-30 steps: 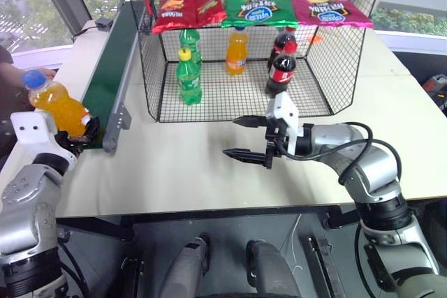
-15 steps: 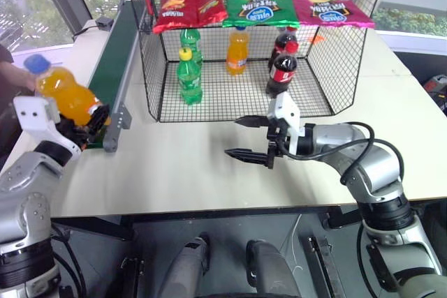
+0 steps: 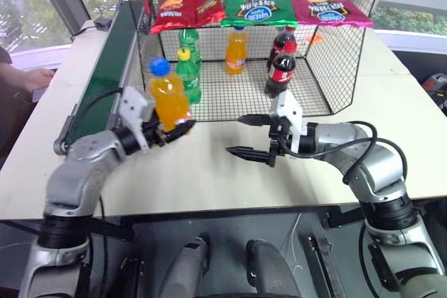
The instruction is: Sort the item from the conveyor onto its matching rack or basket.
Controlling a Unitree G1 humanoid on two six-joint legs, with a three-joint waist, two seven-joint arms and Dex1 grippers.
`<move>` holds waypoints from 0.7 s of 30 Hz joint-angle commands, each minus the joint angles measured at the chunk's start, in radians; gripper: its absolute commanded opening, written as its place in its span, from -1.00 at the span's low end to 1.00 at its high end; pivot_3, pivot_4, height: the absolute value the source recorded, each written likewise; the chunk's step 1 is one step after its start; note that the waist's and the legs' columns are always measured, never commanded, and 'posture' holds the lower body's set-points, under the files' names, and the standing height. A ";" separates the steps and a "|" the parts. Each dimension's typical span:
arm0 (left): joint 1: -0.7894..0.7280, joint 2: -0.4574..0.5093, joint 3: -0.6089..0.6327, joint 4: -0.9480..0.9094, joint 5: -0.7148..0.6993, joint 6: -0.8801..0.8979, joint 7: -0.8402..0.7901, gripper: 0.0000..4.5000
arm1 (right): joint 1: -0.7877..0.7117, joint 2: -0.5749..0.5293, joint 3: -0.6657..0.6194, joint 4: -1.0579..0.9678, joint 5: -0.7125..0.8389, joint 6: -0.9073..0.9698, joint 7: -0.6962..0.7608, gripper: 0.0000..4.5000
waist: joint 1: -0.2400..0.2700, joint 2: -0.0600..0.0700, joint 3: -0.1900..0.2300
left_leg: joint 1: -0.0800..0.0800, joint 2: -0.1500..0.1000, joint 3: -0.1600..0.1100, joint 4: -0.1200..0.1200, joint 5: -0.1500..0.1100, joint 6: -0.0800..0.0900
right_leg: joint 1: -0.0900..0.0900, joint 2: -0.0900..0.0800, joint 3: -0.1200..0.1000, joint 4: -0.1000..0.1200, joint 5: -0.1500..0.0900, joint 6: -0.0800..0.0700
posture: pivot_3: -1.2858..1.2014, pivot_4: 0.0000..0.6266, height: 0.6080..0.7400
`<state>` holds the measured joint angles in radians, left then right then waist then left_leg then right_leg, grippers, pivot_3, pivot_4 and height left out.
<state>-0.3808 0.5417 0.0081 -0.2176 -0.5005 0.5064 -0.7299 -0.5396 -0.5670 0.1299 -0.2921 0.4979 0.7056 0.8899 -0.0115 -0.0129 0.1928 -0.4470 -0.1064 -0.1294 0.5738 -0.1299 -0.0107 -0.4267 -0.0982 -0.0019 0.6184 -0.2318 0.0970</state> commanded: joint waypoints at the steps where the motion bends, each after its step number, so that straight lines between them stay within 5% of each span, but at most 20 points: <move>1: -0.044 -0.023 -0.065 0.002 0.035 -0.081 -0.071 0.32 | -0.018 -0.007 -0.041 -0.047 0.023 0.000 -0.010 1.00 | 0.001 0.000 0.000 | 0.000 0.000 0.000 0.000 0.000 0.000 | 0.000 0.000 0.000 0.000 0.000 0.000 | 0.03 -0.52 0.97; 21: -0.093 -0.131 -0.222 0.115 0.166 -0.201 -0.214 0.32 | -0.066 0.007 -0.037 -0.072 0.045 0.026 -0.038 1.00 | 0.001 0.000 0.000 | 0.000 0.000 0.000 0.000 0.000 0.000 | 0.000 0.000 0.000 0.000 0.000 0.000 | 0.03 -0.52 0.97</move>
<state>-0.4478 0.4184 -0.2216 -0.0761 -0.3331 0.3431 -0.9366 -0.5765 -0.5650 0.1101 -0.3210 0.5268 0.7360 0.8553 -0.0107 -0.0129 0.1928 -0.4469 -0.1066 -0.1296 0.5741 -0.1297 -0.0102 -0.4263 -0.0981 -0.0021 0.6187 -0.2316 0.0974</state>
